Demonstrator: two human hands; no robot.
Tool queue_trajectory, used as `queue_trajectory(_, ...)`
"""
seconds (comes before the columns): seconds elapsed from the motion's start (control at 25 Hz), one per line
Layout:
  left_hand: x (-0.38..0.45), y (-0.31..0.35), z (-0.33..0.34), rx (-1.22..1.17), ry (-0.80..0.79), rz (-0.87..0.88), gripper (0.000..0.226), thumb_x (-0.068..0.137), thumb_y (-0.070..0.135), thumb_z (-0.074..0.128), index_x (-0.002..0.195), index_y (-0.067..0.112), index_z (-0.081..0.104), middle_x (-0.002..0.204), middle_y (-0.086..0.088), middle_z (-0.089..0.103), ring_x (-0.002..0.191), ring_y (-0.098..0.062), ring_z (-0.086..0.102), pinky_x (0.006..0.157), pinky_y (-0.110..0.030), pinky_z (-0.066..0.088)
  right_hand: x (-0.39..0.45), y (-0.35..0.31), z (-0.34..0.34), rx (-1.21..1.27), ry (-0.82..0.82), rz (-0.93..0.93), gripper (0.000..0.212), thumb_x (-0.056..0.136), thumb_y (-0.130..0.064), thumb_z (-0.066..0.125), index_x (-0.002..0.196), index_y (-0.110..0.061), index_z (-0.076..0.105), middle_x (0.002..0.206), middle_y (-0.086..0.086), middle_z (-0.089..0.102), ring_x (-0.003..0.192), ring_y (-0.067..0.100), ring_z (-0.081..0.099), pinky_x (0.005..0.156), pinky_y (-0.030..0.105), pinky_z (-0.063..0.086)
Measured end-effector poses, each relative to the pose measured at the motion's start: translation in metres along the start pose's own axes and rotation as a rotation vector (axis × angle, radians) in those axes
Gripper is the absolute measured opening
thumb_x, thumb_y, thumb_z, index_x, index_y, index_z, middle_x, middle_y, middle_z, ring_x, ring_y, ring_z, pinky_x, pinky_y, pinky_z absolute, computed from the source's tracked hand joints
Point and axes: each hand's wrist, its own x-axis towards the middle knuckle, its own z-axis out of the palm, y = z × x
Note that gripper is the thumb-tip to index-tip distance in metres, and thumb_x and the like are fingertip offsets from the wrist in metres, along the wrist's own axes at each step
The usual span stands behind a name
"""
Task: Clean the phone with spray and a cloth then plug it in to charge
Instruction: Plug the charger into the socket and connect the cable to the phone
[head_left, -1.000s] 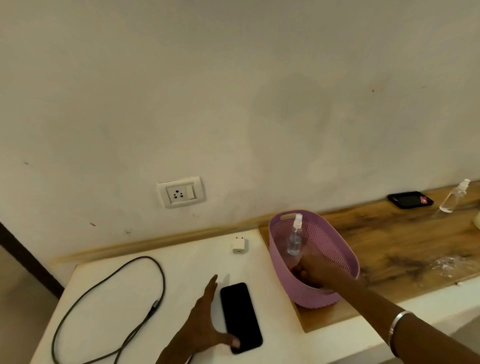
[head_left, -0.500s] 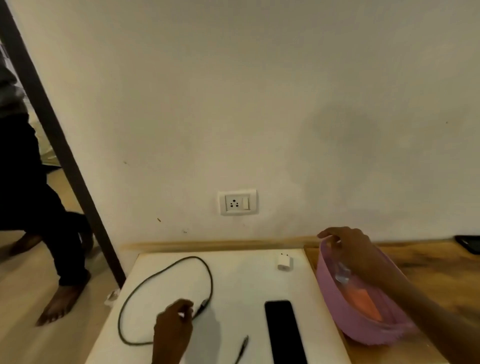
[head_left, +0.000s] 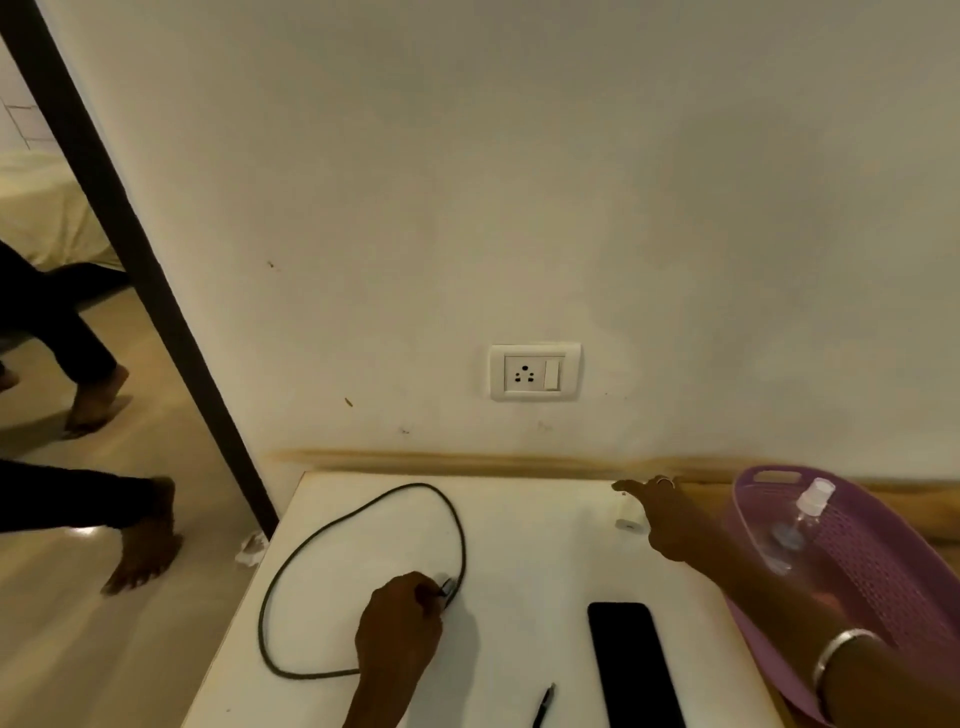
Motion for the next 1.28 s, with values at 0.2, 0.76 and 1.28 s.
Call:
queue_trajectory(0.2, 0.005, 0.001, -0.013, -0.264, 0.106, -0.011, 0.004, 0.089, 0.017, 0.069, 0.089, 0.021, 0.070, 0.087, 0.004, 0.070, 0.067, -0.011, 0.064, 0.062, -0.022, 0.049, 0.018, 0.004, 0.033, 0.066, -0.038, 0.059, 0.046, 0.088, 0.001, 0.052, 0.127, -0.023, 0.055, 0.138, 0.023, 0.036, 0.118, 0.040, 0.048, 0.081, 0.039, 0.038)
queue_trajectory(0.76, -0.019, 0.070, -0.105, -0.313, 0.210, 0.292, 0.014, 0.087, 0.013, 0.071, 0.085, 0.027, 0.072, 0.080, 0.013, 0.071, 0.063, -0.011, 0.065, 0.057, -0.022, 0.047, -0.067, -0.052, -0.068, 0.142, 0.256, -0.058, 0.050, 0.079, -0.039, 0.070, 0.117, -0.055, 0.043, 0.101, -0.004, 0.047, 0.094, 0.017, 0.053, 0.066, 0.028, 0.050)
queue_trajectory(1.28, -0.056, 0.186, -0.198, -0.303, 0.192, 0.664, 0.020, 0.086, 0.007, 0.071, 0.081, 0.026, 0.076, 0.074, 0.018, 0.070, 0.073, 0.005, 0.061, 0.063, -0.008, 0.045, -0.160, -0.136, -0.197, 0.554, 0.403, -0.243, 0.050, 0.072, -0.035, 0.078, 0.117, -0.039, 0.057, 0.107, -0.005, 0.044, 0.090, 0.016, 0.057, 0.058, 0.010, 0.041)
